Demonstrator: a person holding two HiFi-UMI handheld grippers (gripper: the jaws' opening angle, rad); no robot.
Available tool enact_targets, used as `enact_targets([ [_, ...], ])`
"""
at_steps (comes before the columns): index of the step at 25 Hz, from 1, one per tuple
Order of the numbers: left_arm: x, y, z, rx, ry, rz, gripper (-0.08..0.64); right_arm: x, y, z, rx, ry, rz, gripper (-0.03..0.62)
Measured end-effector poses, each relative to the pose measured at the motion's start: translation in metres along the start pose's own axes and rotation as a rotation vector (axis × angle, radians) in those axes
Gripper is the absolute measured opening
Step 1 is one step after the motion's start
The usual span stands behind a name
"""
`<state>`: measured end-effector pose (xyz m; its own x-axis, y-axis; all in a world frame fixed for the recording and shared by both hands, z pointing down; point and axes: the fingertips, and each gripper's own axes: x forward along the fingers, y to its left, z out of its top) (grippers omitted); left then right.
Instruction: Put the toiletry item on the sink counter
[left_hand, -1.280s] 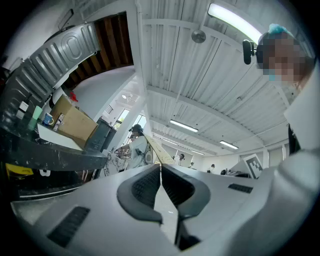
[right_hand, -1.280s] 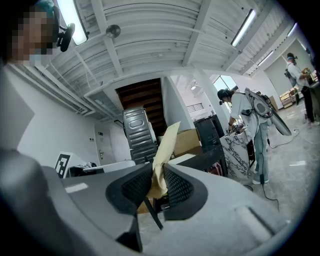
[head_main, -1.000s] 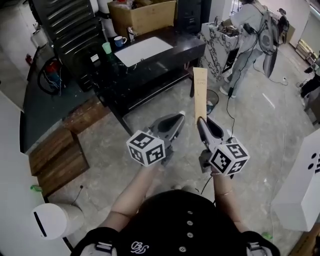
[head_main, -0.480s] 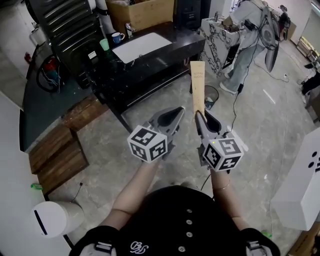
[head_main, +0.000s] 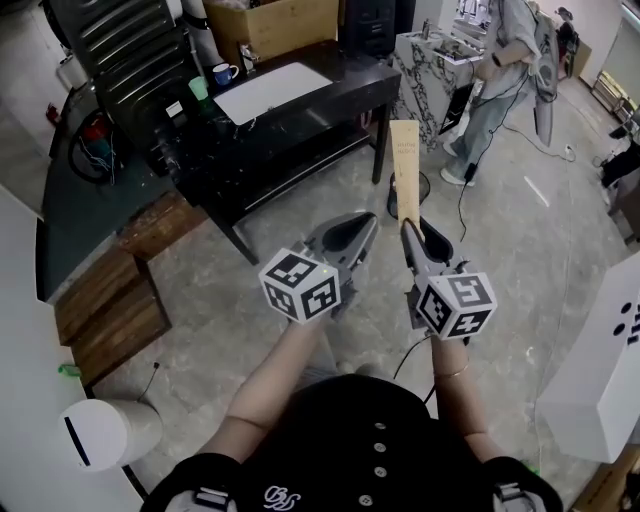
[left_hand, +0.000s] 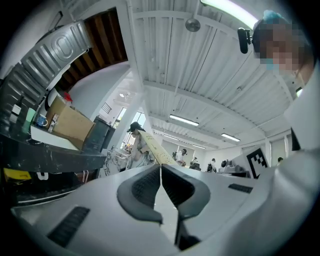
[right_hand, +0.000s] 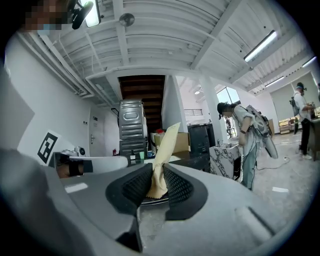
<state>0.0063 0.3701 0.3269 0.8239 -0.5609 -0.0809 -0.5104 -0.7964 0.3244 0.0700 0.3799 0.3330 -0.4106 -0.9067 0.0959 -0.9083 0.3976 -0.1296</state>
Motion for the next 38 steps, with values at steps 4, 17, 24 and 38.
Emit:
enact_targets([
  [4, 0.014, 0.009, 0.002, 0.016, 0.007, -0.013, 0.018, 0.011, -0.013, 0.001, 0.008, -0.007, -0.020, 0.071],
  [17, 0.076, 0.110, 0.034, -0.048, -0.008, -0.074, 0.018, 0.126, -0.047, 0.000, 0.040, 0.015, -0.037, 0.071],
  [24, 0.122, 0.173, 0.064, -0.017, 0.014, -0.128, 0.018, 0.200, -0.074, 0.021, 0.034, -0.001, -0.085, 0.071],
  [38, 0.177, 0.256, 0.067, -0.047, 0.080, -0.186, 0.018, 0.296, -0.110, 0.014, 0.065, 0.045, -0.131, 0.071],
])
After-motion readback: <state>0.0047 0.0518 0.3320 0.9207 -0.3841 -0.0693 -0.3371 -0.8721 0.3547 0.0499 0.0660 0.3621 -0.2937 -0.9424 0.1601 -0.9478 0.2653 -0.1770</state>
